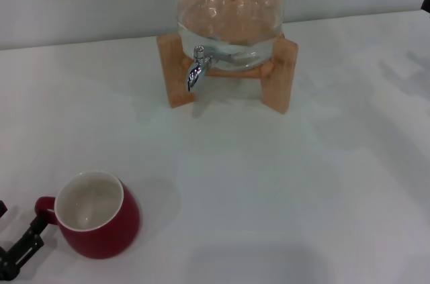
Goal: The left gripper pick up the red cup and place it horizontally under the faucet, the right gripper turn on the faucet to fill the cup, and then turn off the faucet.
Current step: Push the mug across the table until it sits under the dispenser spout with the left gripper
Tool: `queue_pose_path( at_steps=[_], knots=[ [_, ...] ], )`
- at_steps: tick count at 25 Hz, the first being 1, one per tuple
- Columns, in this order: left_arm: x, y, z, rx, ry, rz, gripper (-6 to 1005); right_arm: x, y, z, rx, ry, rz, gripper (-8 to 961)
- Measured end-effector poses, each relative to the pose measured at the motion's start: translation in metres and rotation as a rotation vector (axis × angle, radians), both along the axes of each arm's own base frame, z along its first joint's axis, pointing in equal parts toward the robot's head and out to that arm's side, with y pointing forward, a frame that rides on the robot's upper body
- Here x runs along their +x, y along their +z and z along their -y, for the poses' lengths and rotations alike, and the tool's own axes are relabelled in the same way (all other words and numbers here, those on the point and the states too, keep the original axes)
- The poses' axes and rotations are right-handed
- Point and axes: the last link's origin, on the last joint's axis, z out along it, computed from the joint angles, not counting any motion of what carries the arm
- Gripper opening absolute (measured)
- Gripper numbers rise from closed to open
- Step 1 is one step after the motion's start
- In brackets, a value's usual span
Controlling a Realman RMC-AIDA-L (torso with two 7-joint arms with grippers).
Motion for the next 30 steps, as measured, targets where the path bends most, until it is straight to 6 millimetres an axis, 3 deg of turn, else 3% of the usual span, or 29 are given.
queue_pose_path(
  at_steps=[30],
  knots=[
    [0.004,-0.003,-0.021,-0.021,-0.017,-0.046,797,0.003,0.004,0.001,0.019,-0.008,-0.002,783]
  ],
)
